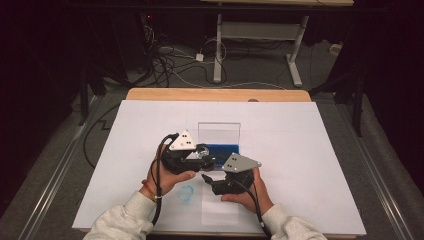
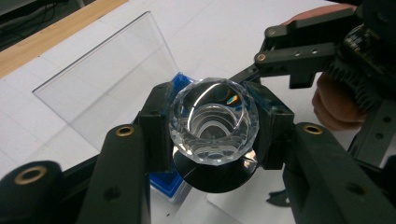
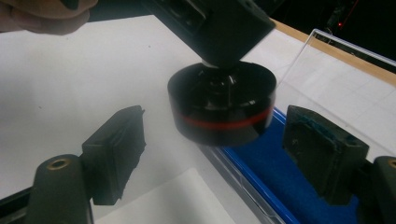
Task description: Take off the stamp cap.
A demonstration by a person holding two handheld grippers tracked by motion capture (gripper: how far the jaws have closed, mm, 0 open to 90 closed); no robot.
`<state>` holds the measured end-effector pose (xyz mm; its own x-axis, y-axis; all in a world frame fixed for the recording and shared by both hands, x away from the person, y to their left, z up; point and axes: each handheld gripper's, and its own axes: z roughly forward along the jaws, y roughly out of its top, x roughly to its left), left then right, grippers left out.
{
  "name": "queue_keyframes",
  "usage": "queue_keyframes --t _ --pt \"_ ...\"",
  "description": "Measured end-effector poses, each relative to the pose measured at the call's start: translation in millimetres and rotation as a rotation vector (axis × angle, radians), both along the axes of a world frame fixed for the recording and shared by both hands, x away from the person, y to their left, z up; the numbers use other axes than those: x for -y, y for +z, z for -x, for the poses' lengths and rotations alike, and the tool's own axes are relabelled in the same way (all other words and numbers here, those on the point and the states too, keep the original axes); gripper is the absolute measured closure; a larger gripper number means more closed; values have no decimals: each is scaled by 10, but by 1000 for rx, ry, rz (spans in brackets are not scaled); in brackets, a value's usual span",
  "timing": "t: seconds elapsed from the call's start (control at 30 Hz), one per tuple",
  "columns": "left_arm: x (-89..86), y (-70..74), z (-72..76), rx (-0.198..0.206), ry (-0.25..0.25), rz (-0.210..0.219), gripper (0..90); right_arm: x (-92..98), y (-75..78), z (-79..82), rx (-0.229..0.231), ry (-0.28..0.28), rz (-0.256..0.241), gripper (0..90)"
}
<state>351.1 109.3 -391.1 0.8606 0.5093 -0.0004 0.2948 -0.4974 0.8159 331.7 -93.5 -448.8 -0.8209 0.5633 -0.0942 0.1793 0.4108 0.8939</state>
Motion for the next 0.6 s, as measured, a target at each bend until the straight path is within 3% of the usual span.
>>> queue_keyframes --t 0.07,0.27,0.6 --pt "20 -5 10 10 -1 -10 547 -10 -4 0 2 -3 -8 238" --pt "50 -12 44 6 -16 12 547 2 -28 -38 -13 -12 -15 307" --pt "49 25 96 12 -25 42 546 5 -38 7 28 4 41 382"
